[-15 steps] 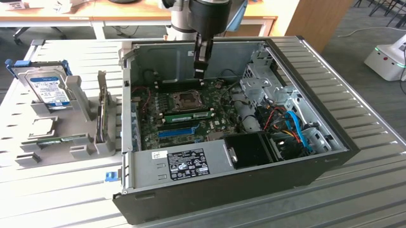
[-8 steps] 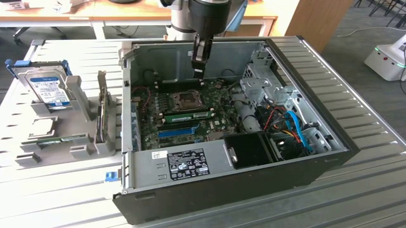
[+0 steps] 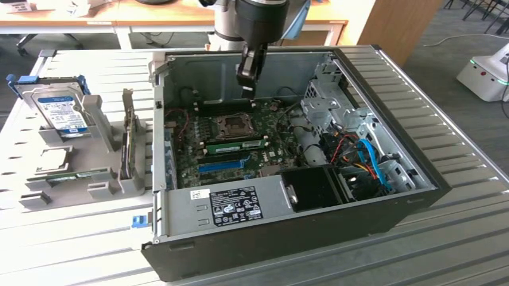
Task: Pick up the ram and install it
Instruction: 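Press down the ram until it locks into place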
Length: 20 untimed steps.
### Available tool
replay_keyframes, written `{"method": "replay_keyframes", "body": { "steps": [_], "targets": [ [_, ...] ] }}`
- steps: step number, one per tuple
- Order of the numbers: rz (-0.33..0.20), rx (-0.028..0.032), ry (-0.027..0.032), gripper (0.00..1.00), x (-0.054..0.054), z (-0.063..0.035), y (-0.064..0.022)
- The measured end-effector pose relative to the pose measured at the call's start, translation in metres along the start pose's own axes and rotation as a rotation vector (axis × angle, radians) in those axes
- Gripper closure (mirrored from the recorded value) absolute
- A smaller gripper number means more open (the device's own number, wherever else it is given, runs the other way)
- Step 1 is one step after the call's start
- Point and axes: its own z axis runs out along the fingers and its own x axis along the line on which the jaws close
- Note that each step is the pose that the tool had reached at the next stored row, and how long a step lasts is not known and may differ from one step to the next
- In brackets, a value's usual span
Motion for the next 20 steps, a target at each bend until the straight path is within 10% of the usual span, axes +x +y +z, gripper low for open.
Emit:
{"method": "replay_keyframes", "body": {
  "steps": [20],
  "targets": [
    [0.222, -0.0011, -0.0057, 0.90, 0.0022, 0.0010, 0.0042]
  ]
}}
